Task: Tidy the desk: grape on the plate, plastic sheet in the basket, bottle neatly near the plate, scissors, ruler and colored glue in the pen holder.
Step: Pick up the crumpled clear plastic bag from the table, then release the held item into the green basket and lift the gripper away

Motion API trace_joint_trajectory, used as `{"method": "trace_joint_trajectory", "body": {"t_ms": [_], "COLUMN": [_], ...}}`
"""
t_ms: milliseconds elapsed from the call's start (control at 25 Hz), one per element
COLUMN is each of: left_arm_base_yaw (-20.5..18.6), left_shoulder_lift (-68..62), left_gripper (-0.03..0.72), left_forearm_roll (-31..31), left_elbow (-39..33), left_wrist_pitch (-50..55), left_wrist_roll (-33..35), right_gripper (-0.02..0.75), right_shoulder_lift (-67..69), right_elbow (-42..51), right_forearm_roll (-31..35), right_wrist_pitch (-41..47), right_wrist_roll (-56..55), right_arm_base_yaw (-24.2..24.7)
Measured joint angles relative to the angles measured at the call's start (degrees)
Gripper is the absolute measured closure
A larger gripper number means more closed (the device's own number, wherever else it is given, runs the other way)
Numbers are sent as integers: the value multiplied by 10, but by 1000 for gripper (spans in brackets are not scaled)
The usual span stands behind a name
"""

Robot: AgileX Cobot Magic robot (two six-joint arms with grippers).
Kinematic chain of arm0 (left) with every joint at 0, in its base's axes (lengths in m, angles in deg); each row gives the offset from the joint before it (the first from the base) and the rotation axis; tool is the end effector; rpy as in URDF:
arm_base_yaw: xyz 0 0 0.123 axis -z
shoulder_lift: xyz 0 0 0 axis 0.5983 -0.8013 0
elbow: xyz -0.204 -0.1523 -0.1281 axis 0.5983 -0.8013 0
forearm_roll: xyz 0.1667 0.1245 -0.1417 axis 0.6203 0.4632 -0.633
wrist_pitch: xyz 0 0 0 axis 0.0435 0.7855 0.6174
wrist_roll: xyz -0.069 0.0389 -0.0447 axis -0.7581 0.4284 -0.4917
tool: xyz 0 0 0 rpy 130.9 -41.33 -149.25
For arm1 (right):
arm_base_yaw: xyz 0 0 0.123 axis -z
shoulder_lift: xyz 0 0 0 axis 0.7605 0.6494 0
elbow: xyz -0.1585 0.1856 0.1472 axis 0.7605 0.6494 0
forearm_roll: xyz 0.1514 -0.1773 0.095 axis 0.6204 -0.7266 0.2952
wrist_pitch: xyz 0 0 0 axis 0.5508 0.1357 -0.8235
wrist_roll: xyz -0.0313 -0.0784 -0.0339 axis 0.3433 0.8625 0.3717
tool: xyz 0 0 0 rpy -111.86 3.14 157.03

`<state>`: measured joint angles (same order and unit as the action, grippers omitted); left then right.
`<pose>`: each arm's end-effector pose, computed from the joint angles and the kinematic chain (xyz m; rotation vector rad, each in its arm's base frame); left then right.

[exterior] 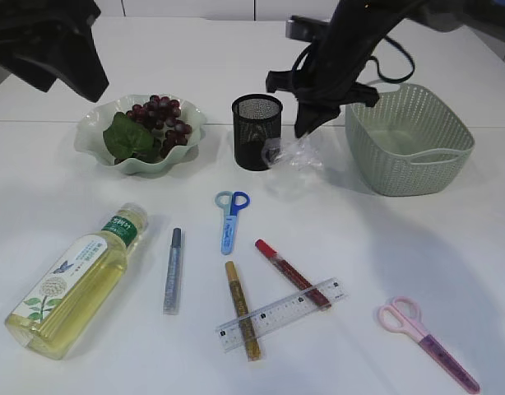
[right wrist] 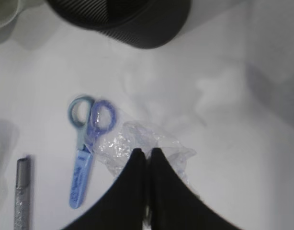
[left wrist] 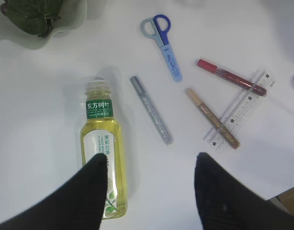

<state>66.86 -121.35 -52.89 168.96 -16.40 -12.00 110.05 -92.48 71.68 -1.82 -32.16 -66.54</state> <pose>0.2675 -0.1551 0.3841 0.5264 2.6359 -0.2081 0.4753 0.1645 0.2379 -0.1691 2.8309 0.3978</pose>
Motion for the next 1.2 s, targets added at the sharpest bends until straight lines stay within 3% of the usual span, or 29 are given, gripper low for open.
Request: {"method": "trace_joint_trajectory", "body": {"t_ms": [520, 1040, 1200], "left_arm_base_yaw": [0, 0, 0], "left_shoulder_lift": [-1, -10, -10], "left_gripper": [265, 267, 272], "left_forearm_roll": [0, 0, 0], "left_elbow": [0, 0, 0], "left_wrist_pitch": [0, 0, 0], "left_wrist_roll": [0, 0, 0], "right_gripper": [722, 719, 664], "right_shoulder_lift": [-39, -39, -31], "right_elbow": [-34, -34, -34], "right_forearm_roll": [-88, -138, -138], "right_wrist_pitch": [8, 8, 8], "right_wrist_roll": [3, -3, -17], "right_arm_base_yaw": [121, 140, 140]}}
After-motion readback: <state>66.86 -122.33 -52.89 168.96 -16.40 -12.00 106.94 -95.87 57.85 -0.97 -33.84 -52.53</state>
